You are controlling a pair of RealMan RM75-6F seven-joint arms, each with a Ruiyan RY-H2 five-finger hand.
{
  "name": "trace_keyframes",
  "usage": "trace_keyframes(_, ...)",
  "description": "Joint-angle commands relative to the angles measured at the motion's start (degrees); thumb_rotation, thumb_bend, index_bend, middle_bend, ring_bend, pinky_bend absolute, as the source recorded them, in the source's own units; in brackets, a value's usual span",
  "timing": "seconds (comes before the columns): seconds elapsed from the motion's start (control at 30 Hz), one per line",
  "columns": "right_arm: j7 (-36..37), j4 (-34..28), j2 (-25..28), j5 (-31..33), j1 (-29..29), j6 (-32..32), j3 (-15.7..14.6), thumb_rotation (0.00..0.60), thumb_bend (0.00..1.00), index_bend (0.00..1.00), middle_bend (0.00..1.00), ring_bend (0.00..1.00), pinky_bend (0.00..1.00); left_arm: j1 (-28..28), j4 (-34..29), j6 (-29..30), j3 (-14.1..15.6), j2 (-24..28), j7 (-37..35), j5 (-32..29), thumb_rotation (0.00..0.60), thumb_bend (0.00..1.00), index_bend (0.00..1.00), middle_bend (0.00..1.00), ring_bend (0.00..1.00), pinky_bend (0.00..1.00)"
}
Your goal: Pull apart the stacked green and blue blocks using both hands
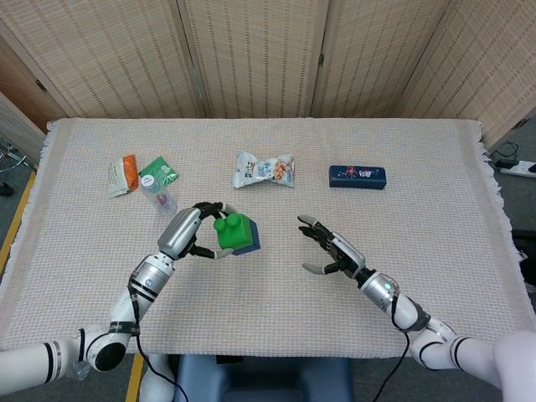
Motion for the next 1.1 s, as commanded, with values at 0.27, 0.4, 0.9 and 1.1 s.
trace_keyframes(0.27,-5.9,-2.2,-3.4,3.5,3.5,-2.6,3.4,0.600,0.31,0.03,0.00,0.07,0.04,-0.5,0.6,-0.6,0.2,-0.4,-0.5,0.0,0.600,0.44,0.72,0.86,0.56,0.24)
trace_keyframes(0.4,-7.1,-3.4,-4.4,4.4,4.5,-3.5,4.0,0.600,0.31,0.04,0.00,0.07,0.04,-0.6,1.0,-0.9,0.3,-0.6,-0.7,-0.2,0.600,0.44,0.72,0.86,0.56,0.24)
trace_keyframes(0.9,-11.4,-5.5,-6.0,7.0,7.5,-6.4,6.1,0.600,0.31,0.11,0.00,0.09,0.05,-1.0,0.7,-1.4,0.4,-0.6,-1.6,0.0,0.600,0.44,0.72,0.86,0.55,0.23)
trace_keyframes(1.1,-12.1,-4.5,-6.7,6.9,7.1,-5.9,5.4,0.600,0.31,0.13,0.00,0.10,0.05,-1.1,0.7,-1.6,0.2,-0.3,-2.1,-0.5,0.600,0.44,0.72,0.86,0.55,0.23)
